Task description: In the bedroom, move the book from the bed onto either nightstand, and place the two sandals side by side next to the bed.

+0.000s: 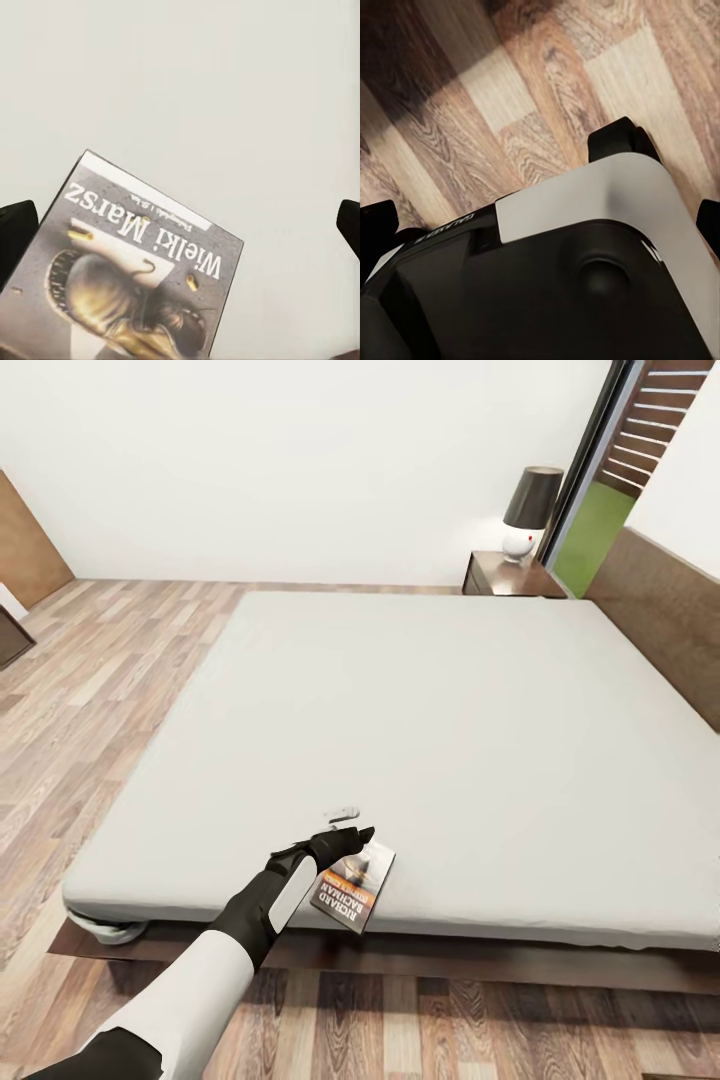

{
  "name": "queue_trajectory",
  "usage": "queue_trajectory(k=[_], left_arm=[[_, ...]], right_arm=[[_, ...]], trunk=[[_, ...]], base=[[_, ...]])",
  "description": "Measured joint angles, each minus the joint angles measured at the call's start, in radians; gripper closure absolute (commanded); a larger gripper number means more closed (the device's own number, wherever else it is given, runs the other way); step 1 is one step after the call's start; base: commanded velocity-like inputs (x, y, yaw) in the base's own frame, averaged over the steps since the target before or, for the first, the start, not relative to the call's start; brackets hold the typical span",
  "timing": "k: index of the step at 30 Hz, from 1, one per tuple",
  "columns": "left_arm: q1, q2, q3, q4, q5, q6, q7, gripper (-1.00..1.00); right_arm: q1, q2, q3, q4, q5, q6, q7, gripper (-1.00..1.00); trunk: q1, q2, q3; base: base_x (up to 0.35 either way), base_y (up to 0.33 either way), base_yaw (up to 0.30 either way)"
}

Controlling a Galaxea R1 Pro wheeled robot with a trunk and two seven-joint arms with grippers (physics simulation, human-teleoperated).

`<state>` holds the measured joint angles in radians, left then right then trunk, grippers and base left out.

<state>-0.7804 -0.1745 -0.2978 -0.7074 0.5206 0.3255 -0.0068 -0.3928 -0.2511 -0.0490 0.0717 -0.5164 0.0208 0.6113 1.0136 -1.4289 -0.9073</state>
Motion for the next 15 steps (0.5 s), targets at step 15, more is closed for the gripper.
queue_trajectory(k=[15], left_arm=[[0.0,0.0,0.0,-0.001,0.0,0.0,0.0,-1.0]], right_arm=[[0.0,0.0,0.0,0.0,-0.002,0.0,0.0,-1.0]], trunk=[[-0.058,0.105,0.047]], base=[[0.0,0.0,0.0]])
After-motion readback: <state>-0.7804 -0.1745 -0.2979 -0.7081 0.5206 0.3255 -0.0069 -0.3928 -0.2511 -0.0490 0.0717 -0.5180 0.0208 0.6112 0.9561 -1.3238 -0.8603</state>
